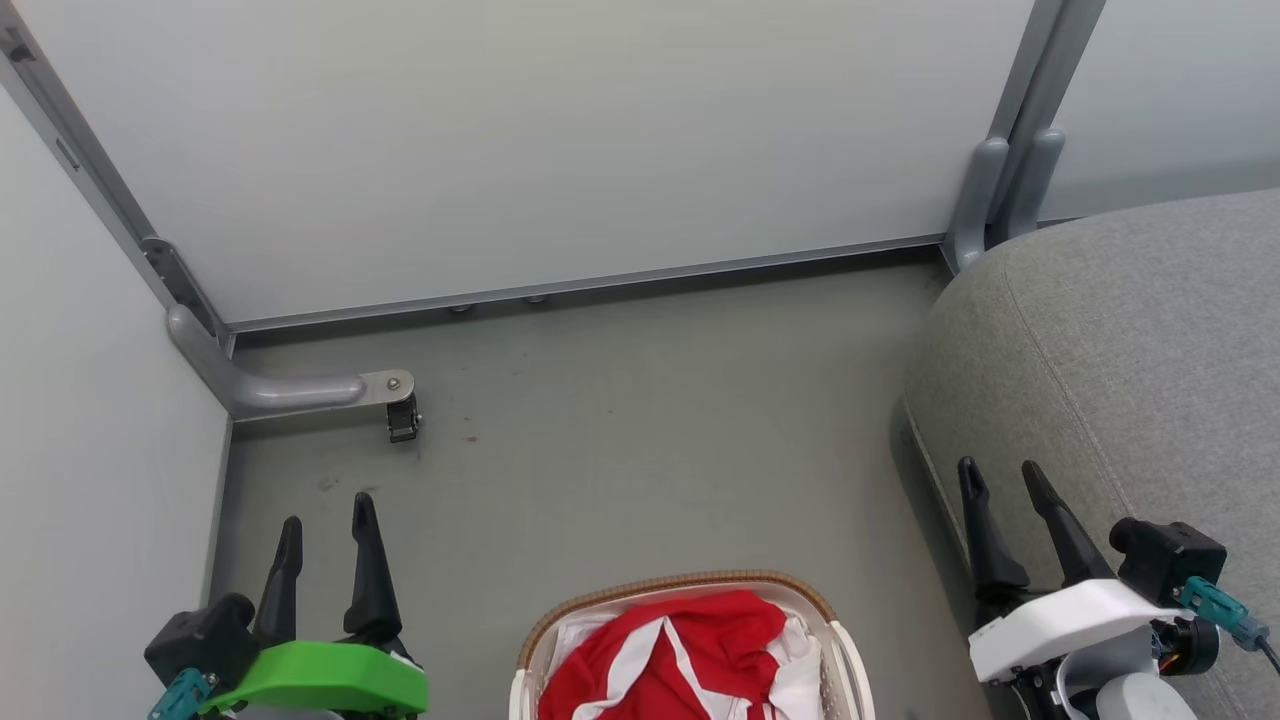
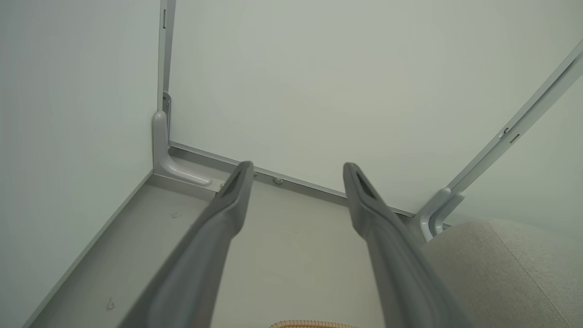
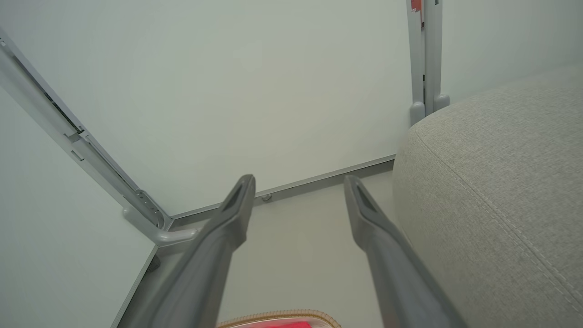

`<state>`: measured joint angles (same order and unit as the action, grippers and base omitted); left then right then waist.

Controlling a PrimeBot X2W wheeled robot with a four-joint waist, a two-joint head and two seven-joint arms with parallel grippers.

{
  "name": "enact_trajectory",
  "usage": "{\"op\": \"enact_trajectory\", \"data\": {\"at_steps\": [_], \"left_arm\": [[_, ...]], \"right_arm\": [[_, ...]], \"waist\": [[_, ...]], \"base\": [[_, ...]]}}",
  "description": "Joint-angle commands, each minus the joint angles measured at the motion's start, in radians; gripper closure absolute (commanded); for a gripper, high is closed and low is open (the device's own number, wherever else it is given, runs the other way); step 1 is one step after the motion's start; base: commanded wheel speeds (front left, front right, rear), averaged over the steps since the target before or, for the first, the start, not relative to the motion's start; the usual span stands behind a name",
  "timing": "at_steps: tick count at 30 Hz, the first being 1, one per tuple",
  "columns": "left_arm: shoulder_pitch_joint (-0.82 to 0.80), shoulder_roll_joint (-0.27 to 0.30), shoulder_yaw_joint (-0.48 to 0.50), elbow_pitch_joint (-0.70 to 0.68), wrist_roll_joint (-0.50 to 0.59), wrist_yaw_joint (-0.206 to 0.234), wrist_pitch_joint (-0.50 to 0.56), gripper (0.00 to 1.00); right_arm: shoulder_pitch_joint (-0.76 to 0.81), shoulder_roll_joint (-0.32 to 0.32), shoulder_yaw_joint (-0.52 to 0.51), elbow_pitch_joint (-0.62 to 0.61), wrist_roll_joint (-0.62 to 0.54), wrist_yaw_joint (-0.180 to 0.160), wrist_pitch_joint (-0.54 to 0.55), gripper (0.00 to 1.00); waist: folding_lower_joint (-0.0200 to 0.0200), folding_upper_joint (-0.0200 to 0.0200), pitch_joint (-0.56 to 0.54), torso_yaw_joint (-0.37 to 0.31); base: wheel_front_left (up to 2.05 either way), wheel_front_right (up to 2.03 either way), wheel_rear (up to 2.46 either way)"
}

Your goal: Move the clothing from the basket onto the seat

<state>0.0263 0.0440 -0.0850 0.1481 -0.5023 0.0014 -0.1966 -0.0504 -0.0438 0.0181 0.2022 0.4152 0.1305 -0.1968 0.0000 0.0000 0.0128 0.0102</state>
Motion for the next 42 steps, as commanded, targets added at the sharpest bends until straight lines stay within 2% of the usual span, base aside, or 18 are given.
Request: {"op": "enact_trajectory", "data": {"at_steps": [1,29,42], "left_arm": [[0.008,0.008,-0.001,-0.002,0.018,0.006,-0.011,0.0],[0.03,0.009,-0.02,0.04,0.185,0.025,-0.063,0.0],[0.027,0.009,-0.026,0.074,0.184,0.02,-0.068,0.0]], "right_arm": [[0.01,-0.006,0.002,-0.002,-0.025,0.0,-0.01,0.0],[0.02,-0.009,0.018,-0.017,-0.231,0.0,-0.063,0.0],[0.02,-0.009,0.022,-0.014,-0.249,0.0,-0.069,0.0]], "waist": [[0.0,0.0,0.001,0.0],[0.0,0.0,0.007,0.003],[0.0,0.0,0.008,0.005]], "base": [[0.0,0.0,0.0],[0.0,0.0,0.0],[0.0,0.0,0.0]]}}
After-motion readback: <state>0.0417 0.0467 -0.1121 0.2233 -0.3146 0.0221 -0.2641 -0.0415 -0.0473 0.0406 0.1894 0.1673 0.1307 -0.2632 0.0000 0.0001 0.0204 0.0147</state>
